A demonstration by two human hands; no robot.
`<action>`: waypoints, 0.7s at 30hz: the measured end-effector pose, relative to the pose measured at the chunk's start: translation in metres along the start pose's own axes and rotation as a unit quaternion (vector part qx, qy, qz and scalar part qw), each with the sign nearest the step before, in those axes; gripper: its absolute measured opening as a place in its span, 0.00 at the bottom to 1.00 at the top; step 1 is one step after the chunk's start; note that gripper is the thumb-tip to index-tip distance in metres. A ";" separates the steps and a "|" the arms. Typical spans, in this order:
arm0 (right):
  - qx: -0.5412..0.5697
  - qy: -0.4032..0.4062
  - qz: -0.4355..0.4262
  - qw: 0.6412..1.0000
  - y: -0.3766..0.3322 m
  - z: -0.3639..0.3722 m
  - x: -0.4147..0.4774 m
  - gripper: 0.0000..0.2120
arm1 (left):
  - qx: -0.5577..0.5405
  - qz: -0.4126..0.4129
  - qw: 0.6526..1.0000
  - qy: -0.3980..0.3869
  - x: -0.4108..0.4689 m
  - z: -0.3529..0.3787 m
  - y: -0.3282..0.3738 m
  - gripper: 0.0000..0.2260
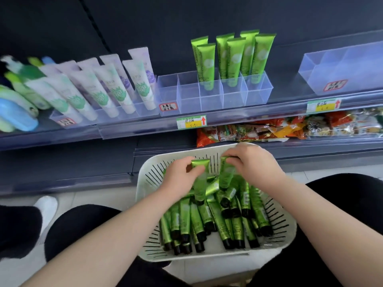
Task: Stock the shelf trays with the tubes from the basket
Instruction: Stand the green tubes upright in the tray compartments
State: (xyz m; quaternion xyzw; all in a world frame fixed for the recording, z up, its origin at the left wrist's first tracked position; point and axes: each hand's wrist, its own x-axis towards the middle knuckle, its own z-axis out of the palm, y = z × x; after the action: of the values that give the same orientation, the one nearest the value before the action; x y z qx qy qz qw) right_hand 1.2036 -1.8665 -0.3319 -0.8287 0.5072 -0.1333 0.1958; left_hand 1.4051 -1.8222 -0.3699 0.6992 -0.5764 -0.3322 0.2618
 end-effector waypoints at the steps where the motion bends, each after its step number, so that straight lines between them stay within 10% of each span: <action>1: -0.002 0.023 -0.009 1.000 -0.007 -0.011 0.004 0.11 | 0.005 0.024 0.999 0.030 0.004 -0.012 0.011 0.03; 21: -0.051 0.274 -0.056 0.959 -0.059 -0.140 0.134 0.12 | 0.053 0.124 0.943 0.305 0.165 -0.152 0.155 0.08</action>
State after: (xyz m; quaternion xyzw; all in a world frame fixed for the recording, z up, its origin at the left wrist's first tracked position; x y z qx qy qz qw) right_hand 1.2513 -1.9884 -0.1775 -0.7965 0.4999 -0.3402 -0.0009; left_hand 1.4426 -2.0172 -0.1827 0.7028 -0.5680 -0.0372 0.4267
